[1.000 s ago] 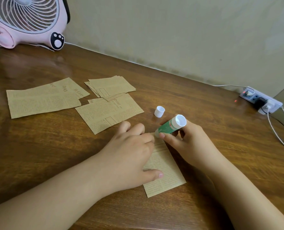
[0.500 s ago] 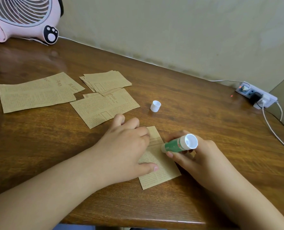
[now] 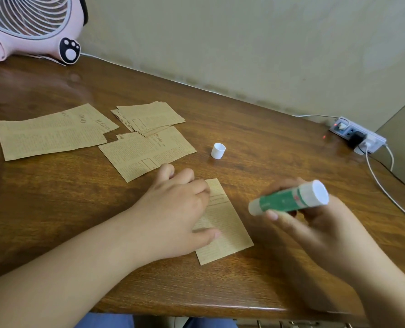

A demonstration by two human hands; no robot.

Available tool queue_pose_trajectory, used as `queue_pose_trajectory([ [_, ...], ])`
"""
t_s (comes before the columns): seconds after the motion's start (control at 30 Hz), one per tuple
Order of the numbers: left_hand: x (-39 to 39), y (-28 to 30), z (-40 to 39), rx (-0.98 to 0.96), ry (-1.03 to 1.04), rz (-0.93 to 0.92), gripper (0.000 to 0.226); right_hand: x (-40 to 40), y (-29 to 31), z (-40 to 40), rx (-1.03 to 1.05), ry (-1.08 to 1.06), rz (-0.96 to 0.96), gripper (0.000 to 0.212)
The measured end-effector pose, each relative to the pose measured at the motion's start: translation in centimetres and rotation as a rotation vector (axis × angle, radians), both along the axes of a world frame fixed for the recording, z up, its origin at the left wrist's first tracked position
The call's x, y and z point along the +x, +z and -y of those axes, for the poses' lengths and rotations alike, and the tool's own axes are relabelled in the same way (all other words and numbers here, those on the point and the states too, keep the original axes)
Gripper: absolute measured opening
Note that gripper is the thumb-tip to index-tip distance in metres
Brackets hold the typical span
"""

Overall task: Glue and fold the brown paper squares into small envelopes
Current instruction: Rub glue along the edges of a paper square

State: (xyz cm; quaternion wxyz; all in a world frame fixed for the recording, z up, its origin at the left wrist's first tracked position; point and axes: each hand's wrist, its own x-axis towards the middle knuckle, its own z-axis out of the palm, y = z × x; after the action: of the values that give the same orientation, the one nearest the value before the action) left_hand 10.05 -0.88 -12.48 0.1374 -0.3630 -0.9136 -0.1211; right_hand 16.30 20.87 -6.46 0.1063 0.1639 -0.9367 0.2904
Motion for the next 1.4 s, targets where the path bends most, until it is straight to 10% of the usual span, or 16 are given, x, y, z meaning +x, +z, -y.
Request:
queue_pose_trajectory([
  [0.4, 3.2, 2.1, -1.9, -0.185, 0.182, 0.039, 0.058, 0.5, -1.1, -0.9, -0.227, -0.263, -0.009, 0.031],
  [0.7, 0.3, 2.5, -3.1, -0.123, 0.241, -0.013, 0.014, -2.6, -0.8, -0.3, -0.141, -0.204, -0.008, 0.015],
  [0.87, -2.4, 1.6, -1.5, -0.094, 0.064, 0.136, 0.052, -6.2, -1.4, 0.9, -0.122, -0.144, 0.001, 0.005],
  [1.4, -2.2, 1.1, -1.0, -0.048, 0.046, 0.181, 0.06, -11.2, -2.6, 2.8, 0.136, 0.055, 0.016, 0.019],
])
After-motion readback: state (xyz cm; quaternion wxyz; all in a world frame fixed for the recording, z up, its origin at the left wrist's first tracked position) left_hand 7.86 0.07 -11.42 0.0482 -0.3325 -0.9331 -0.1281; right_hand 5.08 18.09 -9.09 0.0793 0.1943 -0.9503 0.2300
